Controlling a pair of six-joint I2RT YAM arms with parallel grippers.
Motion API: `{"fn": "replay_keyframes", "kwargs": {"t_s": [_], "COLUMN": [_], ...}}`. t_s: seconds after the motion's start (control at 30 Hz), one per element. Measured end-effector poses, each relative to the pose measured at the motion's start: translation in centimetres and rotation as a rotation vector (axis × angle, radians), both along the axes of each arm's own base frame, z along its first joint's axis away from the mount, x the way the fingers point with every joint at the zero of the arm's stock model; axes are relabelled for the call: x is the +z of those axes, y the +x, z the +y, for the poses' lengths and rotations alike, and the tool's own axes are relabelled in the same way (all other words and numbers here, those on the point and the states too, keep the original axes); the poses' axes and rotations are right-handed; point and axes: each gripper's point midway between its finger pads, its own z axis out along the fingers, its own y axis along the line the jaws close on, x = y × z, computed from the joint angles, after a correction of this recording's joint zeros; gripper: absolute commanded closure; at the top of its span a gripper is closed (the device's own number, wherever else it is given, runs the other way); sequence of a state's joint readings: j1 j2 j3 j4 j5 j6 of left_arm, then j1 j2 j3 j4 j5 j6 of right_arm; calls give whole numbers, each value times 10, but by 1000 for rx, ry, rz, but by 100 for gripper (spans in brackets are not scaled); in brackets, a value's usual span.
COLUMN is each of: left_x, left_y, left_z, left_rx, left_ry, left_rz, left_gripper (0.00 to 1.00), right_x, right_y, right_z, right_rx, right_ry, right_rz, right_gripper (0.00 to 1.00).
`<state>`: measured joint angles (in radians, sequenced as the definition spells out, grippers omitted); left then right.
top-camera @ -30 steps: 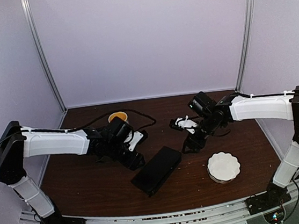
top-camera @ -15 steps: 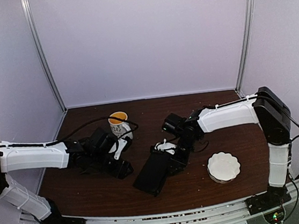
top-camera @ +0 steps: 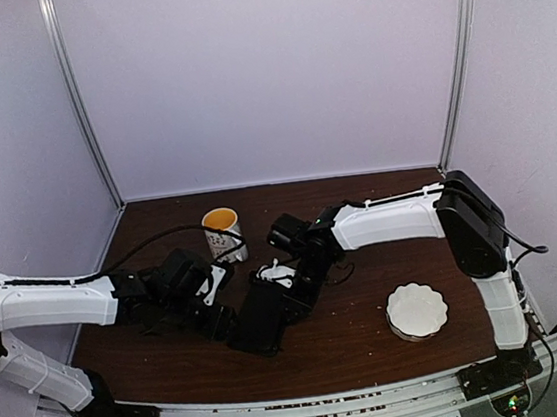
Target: Sort the hair-cutting tools
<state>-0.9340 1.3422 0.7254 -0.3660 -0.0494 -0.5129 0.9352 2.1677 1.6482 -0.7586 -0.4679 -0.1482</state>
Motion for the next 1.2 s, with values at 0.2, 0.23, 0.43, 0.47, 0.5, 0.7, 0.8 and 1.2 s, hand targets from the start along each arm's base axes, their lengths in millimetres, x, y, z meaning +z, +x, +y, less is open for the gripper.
{"fn": "replay_keyframes", "kwargs": {"t_s": [0.2,0.23,0.43,0.47,0.5,0.7,0.8,1.2], "left_x": [3,3,3,3,3,4,0,12], "left_y": [2,2,2,2,2,3,5,15], "left_z": [1,1,-1,-1,-1,0,1,-13], "left_rx": [16,16,12,9,5,-3,1,-5], "left_ry": [-2,-3,-8,-7,-5,5,19,-17], "left_rz": [-15,-15,-14,-16,-17,-29,-27,-63], "left_gripper": [41,41,51,53,55,55,55,68], "right_x": [21,32,130,145,159,242,265,88], "right_y": [-12,-13,-1,0,1,14,30,-53], "right_z": [-42,-49,-70,-73,-76,-93,-89,-51], "right_rx": [20,25,40,44,51,4,-64,169], "right_ry": [-32,-27,122,147,166,287,376,223], "right_rz": [-103,-136,-378,-414,-454,-702,-719,-416], "right_gripper": [47,47,35,31,17,0,7,61]}}
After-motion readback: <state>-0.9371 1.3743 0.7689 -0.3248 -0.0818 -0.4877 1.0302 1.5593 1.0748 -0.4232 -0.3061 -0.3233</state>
